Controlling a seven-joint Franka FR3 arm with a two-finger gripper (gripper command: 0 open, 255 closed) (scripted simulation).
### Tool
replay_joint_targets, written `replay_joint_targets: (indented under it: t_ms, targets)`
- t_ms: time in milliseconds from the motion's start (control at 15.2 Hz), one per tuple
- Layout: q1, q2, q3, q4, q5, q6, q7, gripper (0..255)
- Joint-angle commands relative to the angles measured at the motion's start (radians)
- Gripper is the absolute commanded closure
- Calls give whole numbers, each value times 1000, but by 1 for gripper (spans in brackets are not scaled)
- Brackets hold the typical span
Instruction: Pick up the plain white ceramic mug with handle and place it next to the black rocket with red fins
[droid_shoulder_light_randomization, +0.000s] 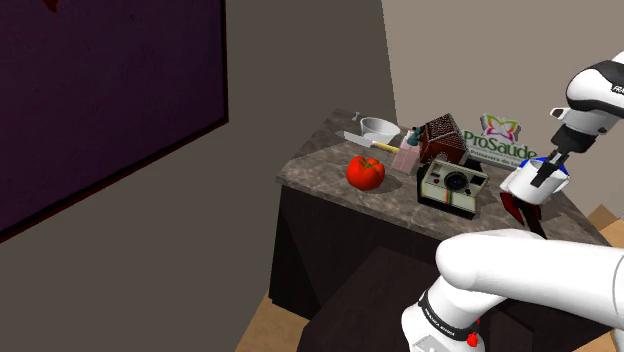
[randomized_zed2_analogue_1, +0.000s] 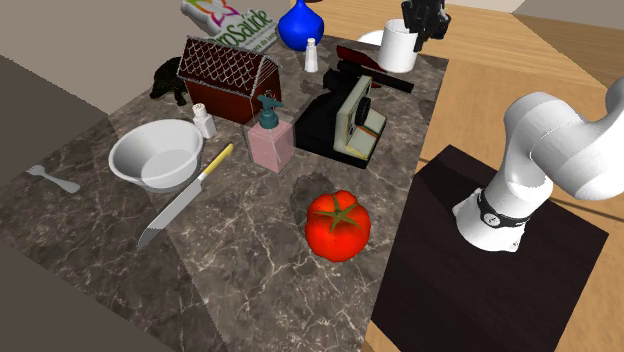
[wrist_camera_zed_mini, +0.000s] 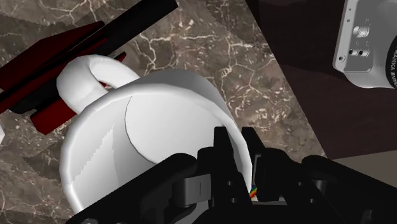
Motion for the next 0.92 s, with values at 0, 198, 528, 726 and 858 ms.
replay_joint_targets:
  t_ms: [0,198,528,726,858]
  targets:
    - [-5,-6,-12,-27,-11,23,2,255]
    - [-10,-13,-29,-66,-26,56,7,255]
    - [-17,-19,-61,-127,-54,114,15,255]
    - [-21,-20,-82,-161,-71,150,19,255]
    - [-23,-19,-97,-183,-83,174,22,255]
